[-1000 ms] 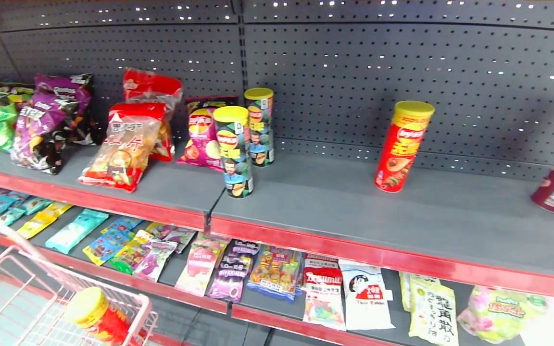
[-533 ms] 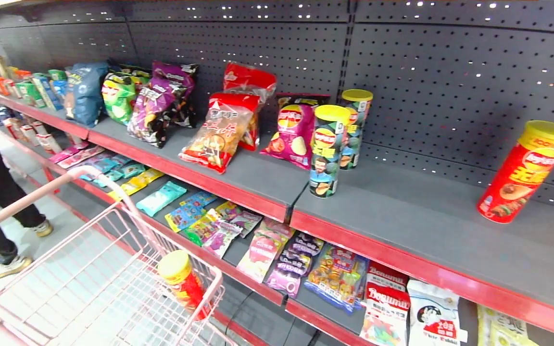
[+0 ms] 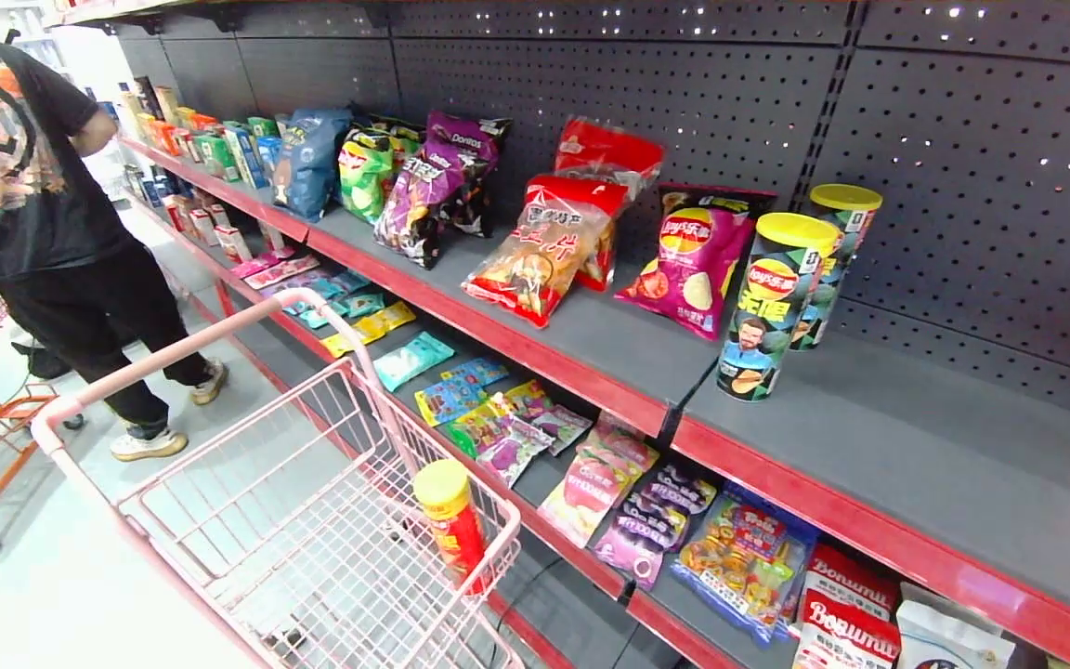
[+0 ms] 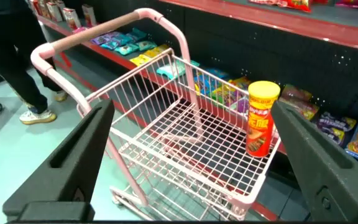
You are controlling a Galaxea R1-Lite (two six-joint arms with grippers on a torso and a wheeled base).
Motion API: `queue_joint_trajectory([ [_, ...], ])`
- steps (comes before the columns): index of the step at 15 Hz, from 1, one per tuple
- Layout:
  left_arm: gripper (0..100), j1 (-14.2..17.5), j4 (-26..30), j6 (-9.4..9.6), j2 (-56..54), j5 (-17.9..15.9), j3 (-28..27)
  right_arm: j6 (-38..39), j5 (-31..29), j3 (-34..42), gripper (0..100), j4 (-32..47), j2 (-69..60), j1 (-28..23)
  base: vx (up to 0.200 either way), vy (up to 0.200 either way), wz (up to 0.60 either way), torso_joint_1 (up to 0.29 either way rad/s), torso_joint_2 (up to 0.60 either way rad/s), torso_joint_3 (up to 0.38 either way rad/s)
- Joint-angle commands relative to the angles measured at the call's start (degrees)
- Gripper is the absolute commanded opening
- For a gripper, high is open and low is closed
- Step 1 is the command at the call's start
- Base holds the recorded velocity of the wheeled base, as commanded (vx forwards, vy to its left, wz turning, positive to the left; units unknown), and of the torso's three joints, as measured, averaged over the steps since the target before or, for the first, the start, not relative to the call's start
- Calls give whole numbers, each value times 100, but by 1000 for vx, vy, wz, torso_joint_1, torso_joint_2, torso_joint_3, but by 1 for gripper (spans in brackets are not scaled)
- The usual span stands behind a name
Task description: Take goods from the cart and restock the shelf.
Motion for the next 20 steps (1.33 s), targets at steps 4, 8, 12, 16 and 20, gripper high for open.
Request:
queue_joint_trajectory([
  [4,100,-6,2,-1,5,4,2,-2,0,1,100,-2,-1,-2,0,0,0,-133,328,186],
  [8,100,-6,2,-1,5,4,2,7,0,1,100,-2,-1,-2,0,0,0,-145,362,210],
  [12,100,-6,2,-1,5,-5,2,7,0,1,100,-2,-1,-2,0,0,0,-154,393,231],
  [16,100,-6,2,-1,5,-5,2,7,0,1,100,-2,-1,-2,0,0,0,-189,520,314],
  [20,100,-6,2,8,22,-14,2,-2,0,1,100,-2,-1,-2,0,0,0,-184,542,352],
])
